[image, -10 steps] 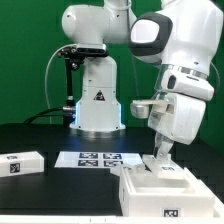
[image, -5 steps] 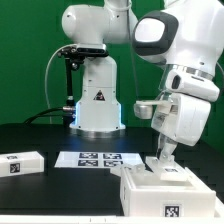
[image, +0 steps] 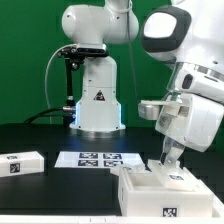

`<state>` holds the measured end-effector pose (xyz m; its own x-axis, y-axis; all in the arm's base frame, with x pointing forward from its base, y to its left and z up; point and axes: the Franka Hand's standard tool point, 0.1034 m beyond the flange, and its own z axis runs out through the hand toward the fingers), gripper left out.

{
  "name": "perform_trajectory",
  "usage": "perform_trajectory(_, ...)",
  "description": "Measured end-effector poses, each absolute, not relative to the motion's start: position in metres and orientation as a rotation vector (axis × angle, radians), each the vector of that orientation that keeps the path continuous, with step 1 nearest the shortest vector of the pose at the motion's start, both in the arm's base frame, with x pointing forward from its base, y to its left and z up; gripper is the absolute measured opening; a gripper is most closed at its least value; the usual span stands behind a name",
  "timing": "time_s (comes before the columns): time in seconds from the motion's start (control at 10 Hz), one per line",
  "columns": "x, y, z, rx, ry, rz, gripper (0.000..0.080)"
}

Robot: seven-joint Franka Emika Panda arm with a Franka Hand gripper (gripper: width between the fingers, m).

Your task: Assemble cabinet

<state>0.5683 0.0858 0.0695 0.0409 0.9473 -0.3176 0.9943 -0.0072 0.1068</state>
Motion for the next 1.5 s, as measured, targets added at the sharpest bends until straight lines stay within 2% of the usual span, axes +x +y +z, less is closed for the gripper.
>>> perform_trajectory(0.1, 0.579, 0.087, 0.07, 2.019, 1.966, -0.223, 0.0064)
perform_trajectory(0.6, 0.579, 0.086, 0.07, 2.016, 1.968, -0.232, 0.0064)
perform_trajectory(0.8, 0.593, 0.082, 0.071, 2.013, 1.948, -0.263, 0.0064)
perform_trajectory(1.4, 0.594, 0.079, 0.067, 2.026, 1.93, -0.339, 0.0064)
perform_trajectory(1.5, 0.594, 0.079, 0.068, 2.025, 1.93, -0.34, 0.0166)
